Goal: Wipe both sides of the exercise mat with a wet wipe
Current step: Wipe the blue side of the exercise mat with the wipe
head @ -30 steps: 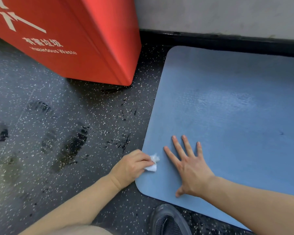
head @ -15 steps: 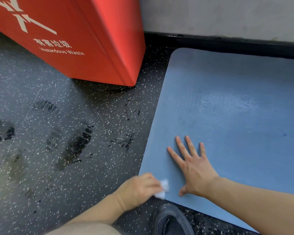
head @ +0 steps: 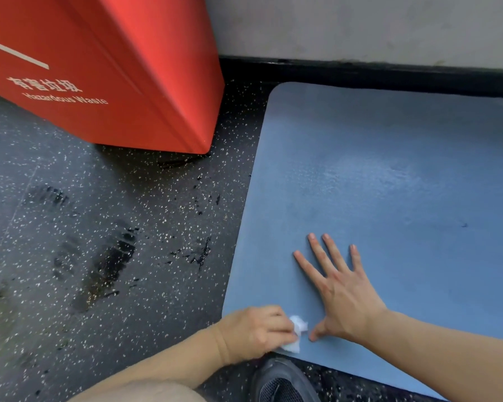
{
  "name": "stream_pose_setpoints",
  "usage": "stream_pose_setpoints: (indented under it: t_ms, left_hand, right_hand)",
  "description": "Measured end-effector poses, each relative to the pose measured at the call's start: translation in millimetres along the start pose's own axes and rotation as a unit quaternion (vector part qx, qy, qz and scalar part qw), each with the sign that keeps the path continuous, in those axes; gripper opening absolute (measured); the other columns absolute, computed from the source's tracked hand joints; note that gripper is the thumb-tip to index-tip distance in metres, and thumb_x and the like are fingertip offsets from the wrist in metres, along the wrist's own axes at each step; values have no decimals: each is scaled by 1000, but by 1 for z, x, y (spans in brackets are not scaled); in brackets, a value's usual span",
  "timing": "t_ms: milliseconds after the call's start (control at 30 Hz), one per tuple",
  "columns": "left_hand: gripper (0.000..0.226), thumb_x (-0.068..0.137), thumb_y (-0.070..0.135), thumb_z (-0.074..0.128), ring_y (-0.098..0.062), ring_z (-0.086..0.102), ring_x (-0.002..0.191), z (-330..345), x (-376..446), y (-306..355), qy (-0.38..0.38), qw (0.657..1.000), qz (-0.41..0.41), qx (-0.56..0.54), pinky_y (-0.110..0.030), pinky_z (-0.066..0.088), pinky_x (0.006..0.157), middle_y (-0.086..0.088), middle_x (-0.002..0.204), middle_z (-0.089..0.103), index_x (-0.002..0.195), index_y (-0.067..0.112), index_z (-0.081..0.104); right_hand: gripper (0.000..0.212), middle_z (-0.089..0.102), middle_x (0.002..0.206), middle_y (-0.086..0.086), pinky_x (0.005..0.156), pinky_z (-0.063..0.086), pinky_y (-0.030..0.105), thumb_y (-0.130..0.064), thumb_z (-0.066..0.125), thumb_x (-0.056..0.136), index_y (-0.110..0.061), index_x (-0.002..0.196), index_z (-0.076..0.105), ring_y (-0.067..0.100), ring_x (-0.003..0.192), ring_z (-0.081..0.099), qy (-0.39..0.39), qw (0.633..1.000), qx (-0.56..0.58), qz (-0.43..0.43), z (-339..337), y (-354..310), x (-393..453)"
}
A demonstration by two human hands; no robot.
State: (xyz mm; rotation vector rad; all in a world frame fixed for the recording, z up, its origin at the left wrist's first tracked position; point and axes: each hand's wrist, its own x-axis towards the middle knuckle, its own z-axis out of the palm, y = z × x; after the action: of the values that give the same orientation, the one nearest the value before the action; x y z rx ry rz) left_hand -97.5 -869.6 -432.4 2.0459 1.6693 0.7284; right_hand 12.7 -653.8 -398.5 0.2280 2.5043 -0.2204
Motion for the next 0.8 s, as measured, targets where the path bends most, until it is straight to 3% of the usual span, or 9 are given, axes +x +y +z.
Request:
stream_pose_setpoints:
  t_ms: [67, 133, 233, 400, 567, 600, 700, 767, 800]
  left_hand:
    - [18, 104, 9, 54, -23, 55, 89, -5, 3, -7, -56, 997, 55, 10, -29, 51, 78, -1, 108, 67, 110, 11, 71]
    - [16, 102, 8, 58, -24, 57, 89, -17, 14, -37, 10, 1000, 0, 26, -29, 51, 83, -5, 107, 67, 109, 9, 73]
    - [15, 93, 4, 68, -23, 59, 87, -21, 22, -56, 151, 979, -128, 38, -33, 53, 81, -6, 104, 68, 104, 8, 75]
    - [18, 103, 7, 57, -24, 57, 88, -1, 20, -17, -26, 998, 48, 17, -30, 51, 78, -4, 108, 67, 115, 10, 70]
    - [21, 89, 3, 67, -22, 59, 87, -31, 42, -78, 172, 973, -146, 55, -35, 54, 77, -5, 103, 69, 107, 12, 75]
    - [21, 90, 3, 65, -22, 59, 87, -24, 45, -70, 161, 976, -141, 38, -34, 54, 78, -5, 104, 68, 106, 11, 75]
    - [18, 101, 6, 57, -26, 59, 84, -17, 44, -47, 30, 999, 5, 33, -33, 52, 76, -5, 107, 67, 110, 9, 72]
    - [18, 100, 7, 57, -25, 59, 84, -34, 54, -74, 41, 996, -5, 76, -33, 52, 76, -7, 102, 68, 109, 10, 72]
    - [17, 96, 7, 59, -25, 59, 84, -44, 62, -91, 92, 991, -52, 83, -35, 53, 76, -7, 100, 69, 106, 10, 73]
  right_hand:
    - [164, 5, 175, 18, 116, 22, 77, -97, 68, 25, -23, 166, 28, 42, 161, 8, 27, 1000, 10, -12, 9, 3, 1]
    - [165, 12, 174, 18, 114, 26, 78, -97, 68, 21, -22, 164, 34, 44, 159, 17, 38, 999, 10, -17, 14, 6, 2]
    - [156, 11, 175, 18, 114, 23, 81, -101, 60, 30, -27, 165, 32, 48, 158, 17, 58, 998, 15, -13, 14, 16, -3]
    - [150, 11, 175, 16, 110, 23, 85, -106, 51, 37, -30, 165, 30, 49, 158, 15, 41, 999, 32, 4, 12, 29, -3]
    - [153, 7, 176, 15, 112, 19, 84, -105, 51, 34, -33, 167, 25, 47, 160, 9, 45, 998, 37, 8, 16, 27, -2]
    - [153, 8, 176, 15, 111, 20, 84, -105, 51, 34, -33, 166, 26, 47, 159, 10, 41, 998, 38, 9, 16, 27, -2]
    - [153, 11, 175, 17, 110, 22, 84, -104, 53, 32, -31, 165, 32, 48, 159, 13, 41, 998, 42, 8, 16, 26, -1]
    - [153, 11, 175, 16, 111, 21, 84, -104, 53, 32, -31, 165, 31, 48, 159, 12, 37, 998, 46, 10, 13, 26, -1]
    - [153, 11, 175, 16, 111, 21, 84, -103, 52, 32, -31, 165, 31, 48, 159, 12, 33, 998, 48, 12, 12, 26, -2]
